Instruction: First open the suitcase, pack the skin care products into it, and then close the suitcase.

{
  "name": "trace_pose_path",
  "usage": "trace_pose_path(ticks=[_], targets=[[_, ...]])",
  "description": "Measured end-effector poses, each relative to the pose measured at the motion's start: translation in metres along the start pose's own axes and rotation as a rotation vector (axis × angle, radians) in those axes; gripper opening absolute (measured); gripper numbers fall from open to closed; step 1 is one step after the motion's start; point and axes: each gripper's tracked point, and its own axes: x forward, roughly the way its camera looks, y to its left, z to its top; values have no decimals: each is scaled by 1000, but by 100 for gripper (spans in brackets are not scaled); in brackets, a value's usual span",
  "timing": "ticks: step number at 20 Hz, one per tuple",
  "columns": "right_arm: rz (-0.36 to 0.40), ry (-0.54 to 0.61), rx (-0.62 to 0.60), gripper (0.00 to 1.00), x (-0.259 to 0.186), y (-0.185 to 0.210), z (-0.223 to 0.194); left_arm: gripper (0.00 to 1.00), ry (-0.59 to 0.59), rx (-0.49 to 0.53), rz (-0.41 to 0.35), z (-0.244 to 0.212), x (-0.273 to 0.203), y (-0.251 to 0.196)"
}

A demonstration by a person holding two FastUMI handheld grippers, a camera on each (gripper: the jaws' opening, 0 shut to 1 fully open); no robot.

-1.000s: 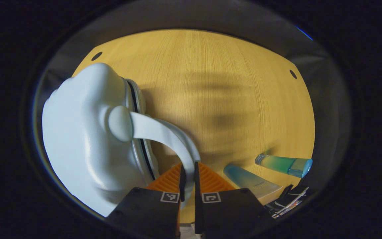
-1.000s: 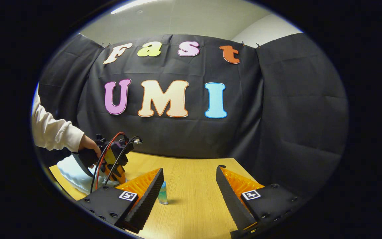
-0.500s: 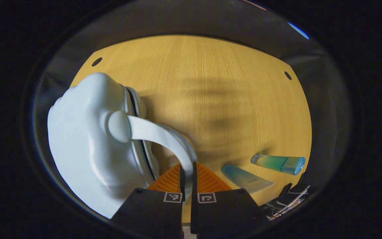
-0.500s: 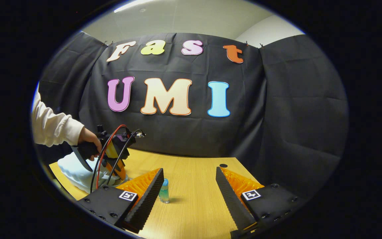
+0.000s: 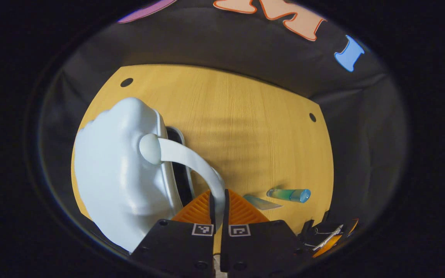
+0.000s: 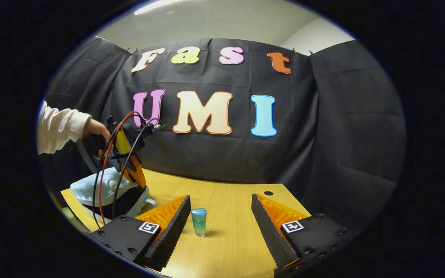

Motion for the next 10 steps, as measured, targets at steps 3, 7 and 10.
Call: trace_pose_path(ticks=[3, 7, 10], targets=[[31, -4, -4, 99, 1, 12, 3, 0, -55, -10, -13, 9, -36, 10], [77, -9, -18, 100, 1, 31, 6, 0, -139, -51, -21, 26, -88, 35], [106, -11, -40, 99, 1, 41, 8, 0, -210, -94, 10, 44, -132, 74]])
